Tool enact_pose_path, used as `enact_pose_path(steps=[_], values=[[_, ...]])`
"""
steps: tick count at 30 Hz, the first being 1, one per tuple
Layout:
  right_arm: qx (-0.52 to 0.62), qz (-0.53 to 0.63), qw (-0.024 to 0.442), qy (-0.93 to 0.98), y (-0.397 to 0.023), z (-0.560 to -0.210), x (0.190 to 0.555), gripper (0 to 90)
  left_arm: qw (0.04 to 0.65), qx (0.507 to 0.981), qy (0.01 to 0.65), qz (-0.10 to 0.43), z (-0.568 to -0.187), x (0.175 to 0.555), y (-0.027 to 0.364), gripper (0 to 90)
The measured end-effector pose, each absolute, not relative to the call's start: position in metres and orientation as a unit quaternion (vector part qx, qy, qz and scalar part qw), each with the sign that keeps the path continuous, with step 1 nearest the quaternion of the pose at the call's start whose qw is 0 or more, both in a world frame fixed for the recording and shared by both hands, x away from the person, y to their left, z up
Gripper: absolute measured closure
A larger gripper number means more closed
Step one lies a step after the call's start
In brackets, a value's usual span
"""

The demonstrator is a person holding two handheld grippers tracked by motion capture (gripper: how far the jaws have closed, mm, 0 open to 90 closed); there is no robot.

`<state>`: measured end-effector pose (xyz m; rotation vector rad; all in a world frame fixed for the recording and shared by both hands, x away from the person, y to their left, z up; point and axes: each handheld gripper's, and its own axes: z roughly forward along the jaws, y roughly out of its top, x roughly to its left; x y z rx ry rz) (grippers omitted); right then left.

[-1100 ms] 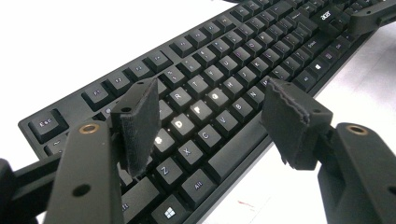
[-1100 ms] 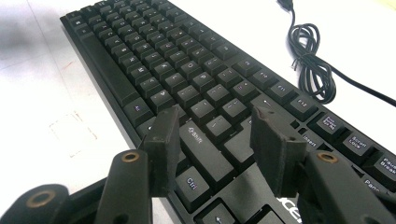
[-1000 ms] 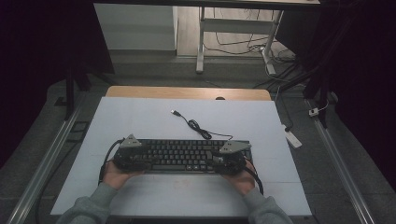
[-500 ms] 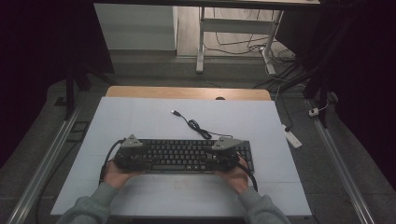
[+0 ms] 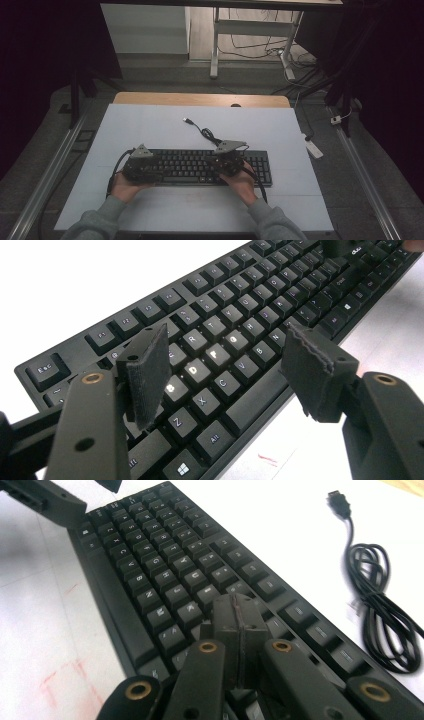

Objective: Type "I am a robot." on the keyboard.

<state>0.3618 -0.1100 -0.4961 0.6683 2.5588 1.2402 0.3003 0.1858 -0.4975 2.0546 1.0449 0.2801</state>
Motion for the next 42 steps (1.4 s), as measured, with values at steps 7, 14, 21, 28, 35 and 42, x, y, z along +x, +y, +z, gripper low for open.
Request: enact_pose_path(steps=[7,14,21,28,35,42], values=[[0.228,0.401,0.106,0.881,-0.093,-0.506,0.369,89.7,0.398,0.812,0.413,0.109,-0.498,0.3,0.185,35.3],[0.233,0.388,0.111,0.885,-0.084,-0.511,0.377,89.6,0.396,0.813,0.412,0.108,-0.499,0.3,0.185,35.4],[0.232,0.386,0.112,0.886,-0.081,-0.514,0.379,89.6,0.396,0.813,0.413,0.11,-0.499,0.3,0.186,35.4],[0.23,0.383,0.117,0.887,-0.08,-0.514,0.378,89.6,0.395,0.813,0.413,0.11,-0.499,0.3,0.186,35.5],[0.227,0.377,0.123,0.889,-0.078,-0.515,0.378,89.8,0.394,0.814,0.413,0.111,-0.499,0.3,0.186,35.4],[0.233,0.415,0.113,0.872,-0.088,-0.504,0.374,87.9,0.396,0.812,0.415,0.112,-0.499,0.301,0.187,35.4]])
